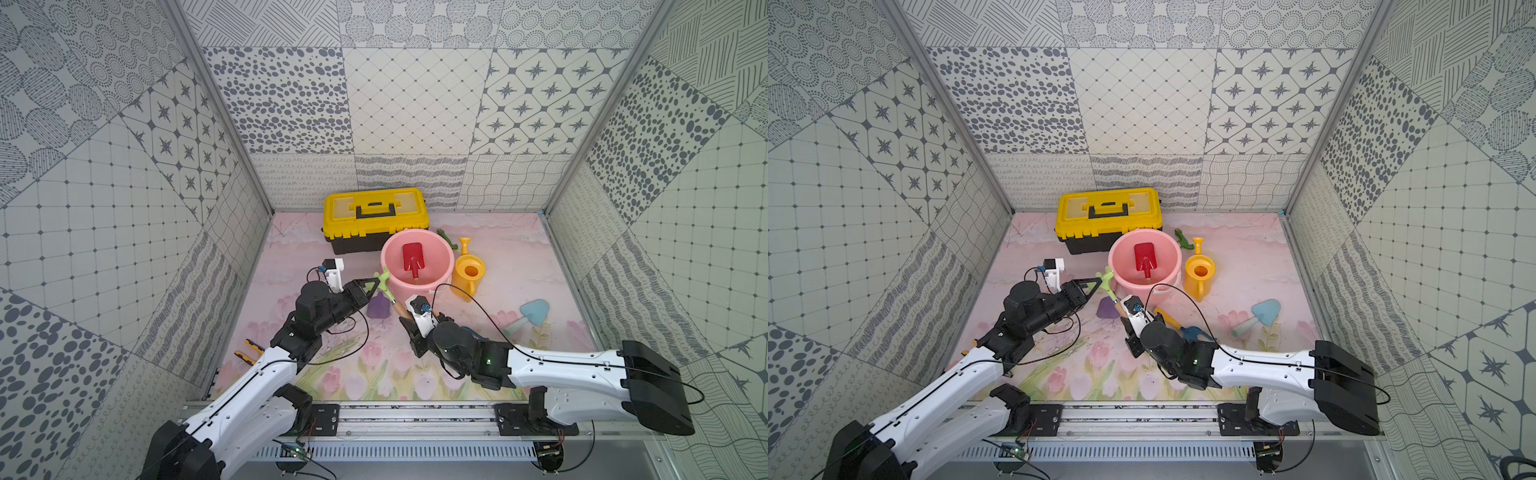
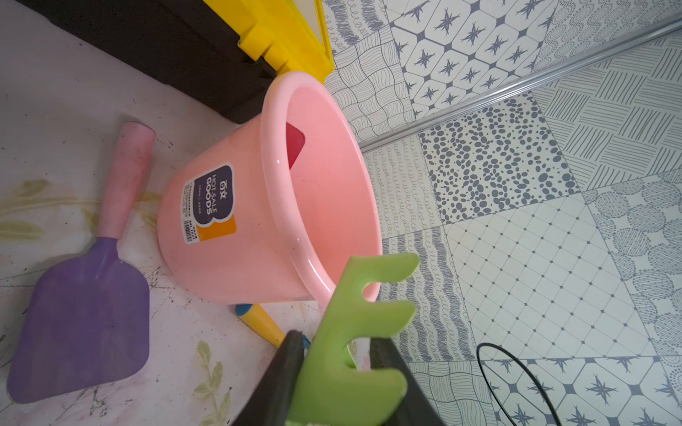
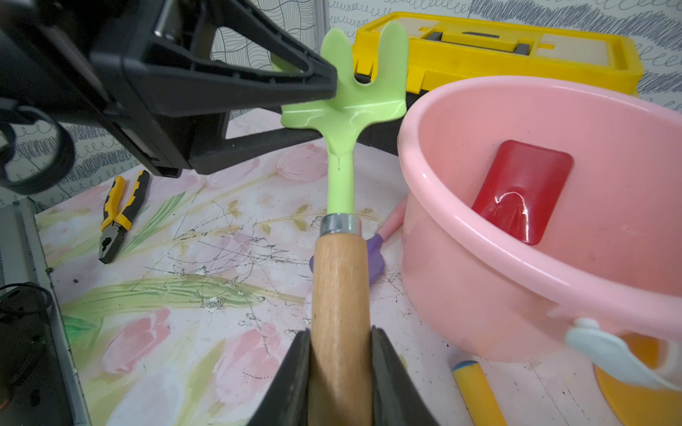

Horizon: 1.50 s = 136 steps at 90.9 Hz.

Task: Organize the gardening tools
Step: Pick up the gardening tool from the center of the board, then place the gardening tool in the container.

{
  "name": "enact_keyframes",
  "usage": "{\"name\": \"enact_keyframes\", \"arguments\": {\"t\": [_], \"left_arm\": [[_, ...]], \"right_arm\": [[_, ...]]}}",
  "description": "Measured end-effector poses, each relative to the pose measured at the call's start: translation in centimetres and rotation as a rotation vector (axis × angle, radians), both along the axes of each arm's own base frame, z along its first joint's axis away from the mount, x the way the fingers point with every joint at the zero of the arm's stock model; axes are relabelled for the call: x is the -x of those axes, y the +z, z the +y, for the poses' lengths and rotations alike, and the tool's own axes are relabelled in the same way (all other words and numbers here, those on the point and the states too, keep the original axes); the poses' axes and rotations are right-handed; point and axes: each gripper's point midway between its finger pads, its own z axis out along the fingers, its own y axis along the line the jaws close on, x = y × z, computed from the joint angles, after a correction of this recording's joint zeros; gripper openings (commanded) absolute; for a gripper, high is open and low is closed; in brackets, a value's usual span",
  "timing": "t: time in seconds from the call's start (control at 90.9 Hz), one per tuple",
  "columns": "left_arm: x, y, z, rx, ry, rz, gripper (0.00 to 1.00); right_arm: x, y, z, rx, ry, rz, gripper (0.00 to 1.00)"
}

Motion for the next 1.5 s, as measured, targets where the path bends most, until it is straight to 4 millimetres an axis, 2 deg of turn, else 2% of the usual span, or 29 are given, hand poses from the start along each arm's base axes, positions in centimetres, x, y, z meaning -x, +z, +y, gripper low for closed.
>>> {"name": "enact_keyframes", "arguments": {"t": [0.187,0.297,0.418,0.451,0.484,0.55,0.616,0.671,0.759,0.924,1.2,1.376,1.497], "left_arm": [[-0.2,-0.9,0.2,-0.016,0.007,0.004,0.09],[-0.3,-0.8,0.4,-0.014,0.018,-0.001,0.00],[-0.2,-0.6,0.4,-0.012,0.020,-0.009,0.00],[-0.2,-0.5,0.5,-0.011,0.021,-0.011,0.00],[-0.2,-0.4,0.5,-0.010,0.022,-0.016,0.00],[-0.1,-0.1,0.6,-0.008,0.024,-0.021,0.00],[0.0,0.8,0.5,0.007,0.018,-0.038,0.00],[0.1,1.8,0.4,0.016,0.014,-0.060,0.00],[0.1,4.1,0.4,0.029,0.009,-0.106,0.00],[0.1,8.0,0.2,0.039,-0.005,-0.197,0.00],[-0.9,11.9,-1.4,-0.035,-0.025,-0.329,0.00],[-3.3,14.2,-3.4,-0.155,-0.024,-0.429,0.00],[-5.8,14.6,-4.2,-0.253,-0.001,-0.483,0.00]], "right_arm": [[0.0,1.2,0.1,-0.039,-0.001,-0.015,0.01],[0.1,2.1,0.1,-0.072,0.001,-0.024,0.02],[0.1,2.2,0.1,-0.078,0.001,-0.026,0.05],[0.0,2.3,0.1,-0.079,0.001,-0.027,0.11],[0.0,2.3,0.2,-0.083,0.001,-0.028,0.21],[0.0,2.4,0.2,-0.086,0.001,-0.031,0.51],[0.0,2.2,0.1,-0.071,0.001,-0.030,0.74],[0.0,2.0,0.0,-0.065,-0.008,-0.026,0.84],[-0.3,2.0,-0.5,-0.049,-0.028,-0.038,0.96],[-0.7,3.8,-2.4,-0.077,-0.093,-0.067,0.97],[-1.7,8.4,-7.6,-0.178,-0.259,-0.137,0.97],[-2.3,9.6,-10.8,-0.212,-0.345,-0.156,0.97],[-2.4,9.8,-12.2,-0.222,-0.375,-0.158,0.97]]}}
